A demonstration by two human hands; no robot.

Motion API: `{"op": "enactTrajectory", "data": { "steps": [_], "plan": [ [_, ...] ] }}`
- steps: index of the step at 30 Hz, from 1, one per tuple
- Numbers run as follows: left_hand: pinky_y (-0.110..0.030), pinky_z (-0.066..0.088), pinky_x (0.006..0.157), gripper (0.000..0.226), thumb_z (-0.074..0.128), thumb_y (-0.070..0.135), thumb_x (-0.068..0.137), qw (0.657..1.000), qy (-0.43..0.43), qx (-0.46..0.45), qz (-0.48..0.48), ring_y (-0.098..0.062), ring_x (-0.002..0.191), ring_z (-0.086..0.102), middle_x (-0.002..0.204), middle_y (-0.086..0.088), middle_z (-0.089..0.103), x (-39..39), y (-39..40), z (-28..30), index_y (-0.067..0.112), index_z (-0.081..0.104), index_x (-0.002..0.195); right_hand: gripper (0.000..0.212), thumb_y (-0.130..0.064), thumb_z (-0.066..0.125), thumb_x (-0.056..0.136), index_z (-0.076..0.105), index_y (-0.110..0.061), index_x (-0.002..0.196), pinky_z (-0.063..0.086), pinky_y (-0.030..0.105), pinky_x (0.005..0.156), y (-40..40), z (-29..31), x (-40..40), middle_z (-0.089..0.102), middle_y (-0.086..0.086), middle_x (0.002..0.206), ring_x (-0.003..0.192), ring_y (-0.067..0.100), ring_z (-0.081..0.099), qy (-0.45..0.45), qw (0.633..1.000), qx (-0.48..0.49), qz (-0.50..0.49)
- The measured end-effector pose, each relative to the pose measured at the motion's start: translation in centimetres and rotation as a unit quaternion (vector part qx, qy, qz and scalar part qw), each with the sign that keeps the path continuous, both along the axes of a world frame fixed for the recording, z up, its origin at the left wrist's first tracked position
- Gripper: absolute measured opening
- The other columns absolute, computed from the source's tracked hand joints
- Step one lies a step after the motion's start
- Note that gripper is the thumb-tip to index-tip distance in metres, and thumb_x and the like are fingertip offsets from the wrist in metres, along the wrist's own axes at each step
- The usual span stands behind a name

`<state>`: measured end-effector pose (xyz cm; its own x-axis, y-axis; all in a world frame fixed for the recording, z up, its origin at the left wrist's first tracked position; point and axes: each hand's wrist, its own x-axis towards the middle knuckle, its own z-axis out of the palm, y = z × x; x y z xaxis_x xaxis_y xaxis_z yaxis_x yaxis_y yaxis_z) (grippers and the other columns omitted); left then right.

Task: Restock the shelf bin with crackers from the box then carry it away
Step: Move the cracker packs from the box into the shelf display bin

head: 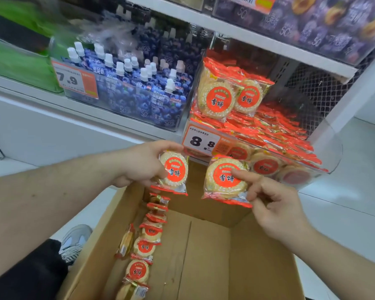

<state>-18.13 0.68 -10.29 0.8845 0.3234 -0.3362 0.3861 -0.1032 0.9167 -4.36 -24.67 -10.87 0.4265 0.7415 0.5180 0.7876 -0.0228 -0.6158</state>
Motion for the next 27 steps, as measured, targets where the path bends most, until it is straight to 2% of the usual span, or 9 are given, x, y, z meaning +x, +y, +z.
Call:
{"op": "enactTrajectory", "data": {
  "steps": [5,8,10,14,18,20,23,25,27],
  "plan": [
    [-0.052,0.056,0.085,0.078,0.058,-0.013,0.085,0.998,-0.031,-0.043,-0.042,-0.020,0.096,0.070,0.117,-0.004,0.065,-0.9,-1.7,1.4,0.045,0.046,0.136,0.035,0.011,0.049,0.068,0.051,-0.024,0.067,0.047,0.015,0.086,0.3,1.7,-1.6,0.064,-0.025,0.120,0.112,0.008,0.064,-0.046,0.996,0.070,0.028],
    [-0.033,0.052,0.064,0.083,0.057,-0.010,0.088,0.996,-0.043,-0.052,-0.066,-0.007,0.057,0.056,0.096,-0.005,0.056,-1.4,-2.7,2.2,0.053,0.039,0.137,0.022,-0.001,0.046,0.071,0.052,-0.022,0.068,0.050,0.019,0.086,0.3,2.1,-2.3,0.065,-0.022,0.121,0.113,0.010,0.064,-0.050,0.994,0.077,0.061],
    [-0.028,0.048,0.059,0.087,0.055,-0.012,0.087,0.993,-0.050,-0.072,-0.078,-0.007,0.053,0.050,0.095,-0.010,0.053,-1.6,-3.2,2.8,0.056,0.036,0.138,0.019,-0.002,0.046,0.070,0.053,-0.020,0.068,0.051,0.020,0.084,0.5,2.1,-2.6,0.065,-0.022,0.120,0.111,0.009,0.065,-0.047,0.993,0.081,0.072],
    [-0.031,0.050,0.062,0.094,0.055,-0.016,0.066,0.981,-0.068,-0.156,-0.094,-0.022,0.082,0.064,0.116,-0.015,0.065,-1.8,-4.1,3.4,0.049,0.044,0.133,0.021,0.000,0.045,0.066,0.051,-0.020,0.068,0.049,0.024,0.079,1.5,1.6,-2.9,0.066,-0.017,0.120,0.093,0.015,0.067,-0.080,0.991,0.059,0.088],
    [-0.043,0.049,0.086,0.083,0.067,-0.008,0.067,0.980,-0.090,-0.160,-0.074,-0.029,0.107,0.061,0.127,-0.004,0.062,-1.4,-4.4,3.4,0.047,0.053,0.128,0.020,-0.003,0.043,0.064,0.048,-0.022,0.066,0.041,0.022,0.076,2.1,1.2,-2.8,0.066,-0.014,0.123,0.081,0.007,0.051,-0.087,0.991,0.004,0.102],
    [-0.045,0.049,0.095,0.084,0.065,-0.016,0.077,0.983,-0.114,-0.126,-0.063,-0.026,0.107,0.064,0.129,0.002,0.059,-1.1,-4.5,3.5,0.042,0.048,0.135,0.018,-0.005,0.045,0.065,0.048,-0.023,0.066,0.041,0.022,0.077,2.0,1.4,-3.0,0.067,-0.015,0.122,0.083,0.005,0.053,-0.057,0.995,0.005,0.079],
    [-0.039,0.056,0.087,0.089,0.063,-0.019,0.078,0.985,-0.140,-0.093,-0.049,-0.022,0.097,0.069,0.120,-0.004,0.060,-0.9,-4.9,4.1,0.045,0.042,0.135,0.018,-0.007,0.055,0.064,0.055,-0.020,0.077,0.043,0.018,0.075,2.0,2.2,-3.0,0.070,-0.017,0.106,0.087,0.011,0.063,0.079,0.996,0.041,-0.010],
    [-0.045,0.057,0.086,0.097,0.067,-0.016,0.078,0.984,-0.158,-0.062,-0.058,-0.025,0.098,0.070,0.124,-0.009,0.057,-0.7,-5.1,4.3,0.054,0.034,0.136,0.046,-0.025,0.071,0.063,0.057,-0.023,0.107,0.044,0.027,0.067,2.3,3.1,-2.8,0.066,-0.004,0.093,0.071,0.020,0.056,0.172,0.984,0.002,-0.050],
    [-0.052,0.056,0.085,0.108,0.070,-0.011,0.076,0.982,-0.170,-0.042,-0.073,-0.028,0.099,0.070,0.133,-0.014,0.050,-0.3,-5.2,4.4,0.065,0.022,0.136,0.077,-0.046,0.085,0.062,0.046,-0.029,0.127,0.047,0.026,0.062,2.7,4.0,-2.6,0.062,-0.003,0.101,0.067,0.016,0.052,0.241,0.964,-0.089,-0.061]
  ]
}}
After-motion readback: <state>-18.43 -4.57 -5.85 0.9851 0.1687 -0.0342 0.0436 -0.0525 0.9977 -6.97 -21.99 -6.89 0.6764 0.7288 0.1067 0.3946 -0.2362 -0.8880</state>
